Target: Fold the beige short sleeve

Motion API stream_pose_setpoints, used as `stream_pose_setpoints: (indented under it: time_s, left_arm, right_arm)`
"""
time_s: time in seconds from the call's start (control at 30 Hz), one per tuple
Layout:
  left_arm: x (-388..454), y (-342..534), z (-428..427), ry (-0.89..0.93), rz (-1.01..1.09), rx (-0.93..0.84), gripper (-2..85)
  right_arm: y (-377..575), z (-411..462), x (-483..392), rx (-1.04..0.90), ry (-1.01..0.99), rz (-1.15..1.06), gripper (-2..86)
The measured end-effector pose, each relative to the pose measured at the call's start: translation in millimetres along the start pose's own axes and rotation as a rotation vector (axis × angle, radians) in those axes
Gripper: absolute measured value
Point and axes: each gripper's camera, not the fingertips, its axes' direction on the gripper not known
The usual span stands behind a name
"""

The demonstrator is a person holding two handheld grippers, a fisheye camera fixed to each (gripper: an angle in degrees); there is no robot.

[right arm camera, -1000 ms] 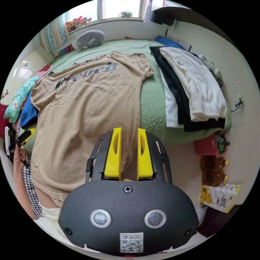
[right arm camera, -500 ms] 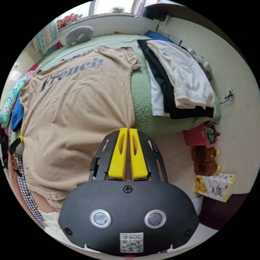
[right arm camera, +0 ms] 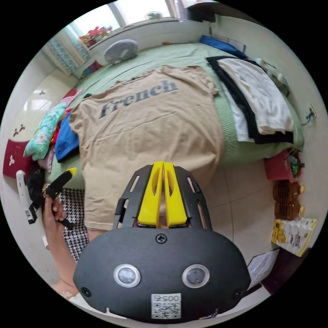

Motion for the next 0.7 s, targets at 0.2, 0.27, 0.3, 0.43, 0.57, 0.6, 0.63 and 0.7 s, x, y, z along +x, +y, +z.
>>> stream_pose_setpoints:
  time_s: [0.2, 0.27, 0.3, 0.43, 0.57, 0.6, 0.63, 0.7]
  left_arm:
    - [68, 10, 50, -0.224, 0.038, -0.113, -0.6]
    - [79, 13, 50, -0.251, 0.06, -0.107, -0.5]
    - [83, 17, 50, -0.258, 0.06, -0.089, -0.5]
    - [86, 24, 50, -0.203, 0.04, -0.053, -0.3]
    - [84, 23, 52, -0.142, 0.014, -0.063, -0.2]
    - [87, 24, 53, -0.139, 0.014, -0.063, -0.2]
    - [91, 25, 53, -0.146, 0.017, -0.059, -0.2]
    - [97, 28, 53, -0.168, 0.025, -0.049, -0.2]
  right_arm:
    - [20, 32, -79, 0.007, 0.099, -0.075, -0.9]
    - [33, 34, -88, 0.079, 0.18, -0.107, -1.1]
    - [40, 34, -93, 0.101, 0.211, -0.118, -1.2]
    - [51, 35, -104, 0.12, 0.254, -0.137, -1.3]
    - [55, 36, -104, 0.114, 0.229, -0.136, -1.3]
    - [58, 35, -104, 0.118, 0.223, -0.134, -1.3]
    - [61, 35, -106, 0.123, 0.223, -0.139, -1.3]
    - [65, 36, -109, 0.127, 0.229, -0.152, -1.4]
